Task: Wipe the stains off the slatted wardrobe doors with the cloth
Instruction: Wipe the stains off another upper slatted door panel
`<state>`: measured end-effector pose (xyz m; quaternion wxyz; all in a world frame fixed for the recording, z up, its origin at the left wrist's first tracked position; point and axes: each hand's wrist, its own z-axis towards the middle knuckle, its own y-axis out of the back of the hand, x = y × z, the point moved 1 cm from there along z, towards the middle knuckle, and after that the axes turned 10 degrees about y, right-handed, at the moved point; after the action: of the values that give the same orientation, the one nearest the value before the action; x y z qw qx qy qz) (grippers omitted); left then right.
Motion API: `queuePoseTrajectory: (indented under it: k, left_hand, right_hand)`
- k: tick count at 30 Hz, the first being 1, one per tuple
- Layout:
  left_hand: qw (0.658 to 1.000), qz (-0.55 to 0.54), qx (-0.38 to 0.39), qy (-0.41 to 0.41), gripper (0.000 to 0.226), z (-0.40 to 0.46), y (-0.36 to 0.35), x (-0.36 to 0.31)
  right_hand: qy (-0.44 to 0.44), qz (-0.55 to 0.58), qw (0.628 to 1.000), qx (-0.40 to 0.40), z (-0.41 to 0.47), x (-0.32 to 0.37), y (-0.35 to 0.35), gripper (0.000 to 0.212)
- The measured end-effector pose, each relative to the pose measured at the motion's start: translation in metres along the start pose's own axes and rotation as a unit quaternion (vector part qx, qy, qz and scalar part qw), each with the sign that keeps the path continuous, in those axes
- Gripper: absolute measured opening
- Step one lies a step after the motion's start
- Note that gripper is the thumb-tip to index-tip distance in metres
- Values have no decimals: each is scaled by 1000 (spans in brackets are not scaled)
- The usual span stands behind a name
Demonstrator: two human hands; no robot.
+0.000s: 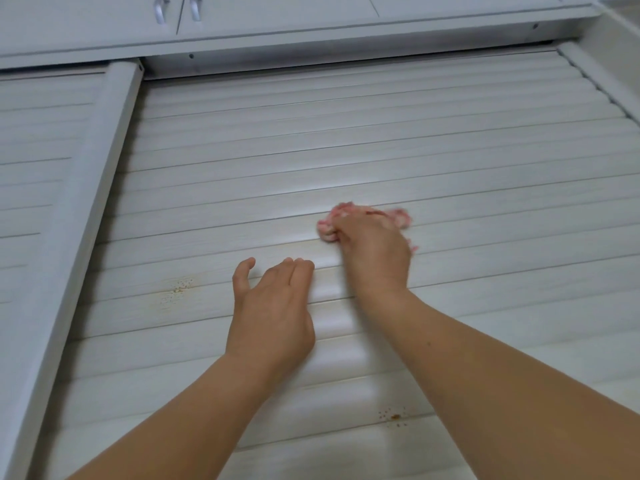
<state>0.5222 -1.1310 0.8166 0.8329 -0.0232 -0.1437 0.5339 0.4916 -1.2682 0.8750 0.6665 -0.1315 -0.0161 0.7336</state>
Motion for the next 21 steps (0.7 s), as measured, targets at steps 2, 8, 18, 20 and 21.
queuePoseTrajectory:
  k: [2,8,18,20,21]
  left_hand:
    - [1000,-8,-3,-3,48,1,1,1]
    - [1000,-10,10,-20,47,3,0,8]
    - [999,-28,45,-14,44,5,5,8]
    - [999,-24,39,-18,45,7,5,8]
    - [999,-22,40,-17,46,7,6,8]
  right_hand:
    - [87,-11,996,6,-1,6,-5,20]
    - [134,-79,986,56,-8,-38,11,35]
    - [-113,-104,977,145,13,-25,20,44]
    - [-44,-96,981,162,12,-7,9,47]
    - [-2,-90,982,167,10,-3,5,49]
